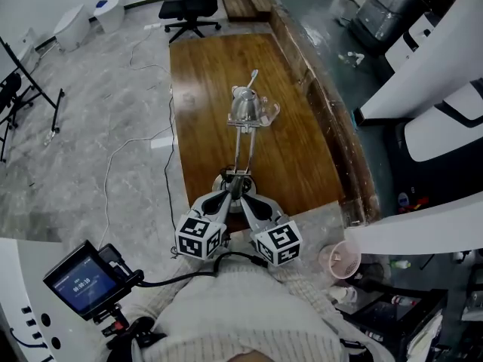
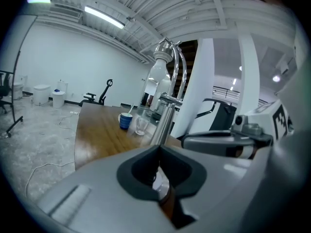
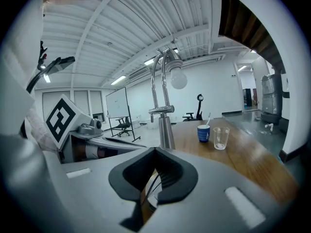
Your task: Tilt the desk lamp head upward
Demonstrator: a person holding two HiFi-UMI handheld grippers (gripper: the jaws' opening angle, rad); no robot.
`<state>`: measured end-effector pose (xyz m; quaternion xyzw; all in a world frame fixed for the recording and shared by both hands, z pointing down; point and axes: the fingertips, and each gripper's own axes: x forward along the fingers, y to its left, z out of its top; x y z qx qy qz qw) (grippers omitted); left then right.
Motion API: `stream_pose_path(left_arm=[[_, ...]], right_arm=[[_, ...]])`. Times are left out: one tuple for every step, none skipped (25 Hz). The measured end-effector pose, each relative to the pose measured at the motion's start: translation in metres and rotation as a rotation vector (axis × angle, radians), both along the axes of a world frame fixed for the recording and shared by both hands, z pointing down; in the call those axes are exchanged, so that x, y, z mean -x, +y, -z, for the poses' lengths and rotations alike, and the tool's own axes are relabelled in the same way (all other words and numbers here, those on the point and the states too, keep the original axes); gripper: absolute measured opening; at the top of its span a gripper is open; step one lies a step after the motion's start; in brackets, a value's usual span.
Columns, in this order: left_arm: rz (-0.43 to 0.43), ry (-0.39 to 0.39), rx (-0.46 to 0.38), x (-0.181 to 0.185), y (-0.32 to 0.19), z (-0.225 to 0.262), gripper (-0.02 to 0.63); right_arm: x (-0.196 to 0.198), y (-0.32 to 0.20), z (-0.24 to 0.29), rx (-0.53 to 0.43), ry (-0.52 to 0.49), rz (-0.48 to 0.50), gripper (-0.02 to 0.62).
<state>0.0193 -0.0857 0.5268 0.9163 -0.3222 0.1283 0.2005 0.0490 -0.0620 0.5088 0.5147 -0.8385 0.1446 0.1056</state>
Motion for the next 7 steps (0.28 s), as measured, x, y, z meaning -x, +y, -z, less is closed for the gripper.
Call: stream_pose_path(left_arm=[[0.001, -0.004, -0.003, 0.0002, 0.0, -0.0002, 0.008], [0.002, -0.01, -0.006, 0.0005, 0.0004, -0.0007, 0.008], [0.003, -0.017, -0.009, 0.0006, 0.001, -0.0012, 0.008], [0.005, -0.022, -0.011, 0.0006, 0.0017, -0.0014, 0.008], [0.005, -0.025, -0.013, 0.0004, 0.0021, -0.0012, 0.008], [0.006, -0.026, -0.013, 0.0001, 0.0024, -0.0009, 0.008], [0.006, -0.026, -0.012, -0.0003, 0.0026, -0.0004, 0.008]], right_arm=[[0.0002, 0.0002, 0.0, 0.001, 0.002, 0.003, -0.002], [0.0003, 0.0008, -0.0001, 0.003, 0.004, 0.005, -0.002], [0.0002, 0.0017, -0.0007, 0.007, 0.007, 0.007, -0.002], [0.0, 0.0026, -0.0014, 0.01, 0.007, 0.008, -0.002], [-0.0004, 0.0033, -0.0022, 0.014, 0.007, 0.008, -0.002], [-0.0009, 0.004, -0.0029, 0.017, 0.006, 0.007, -0.002], [-0.0014, 0.0045, -0.0035, 0.02, 0.005, 0.006, -0.002]])
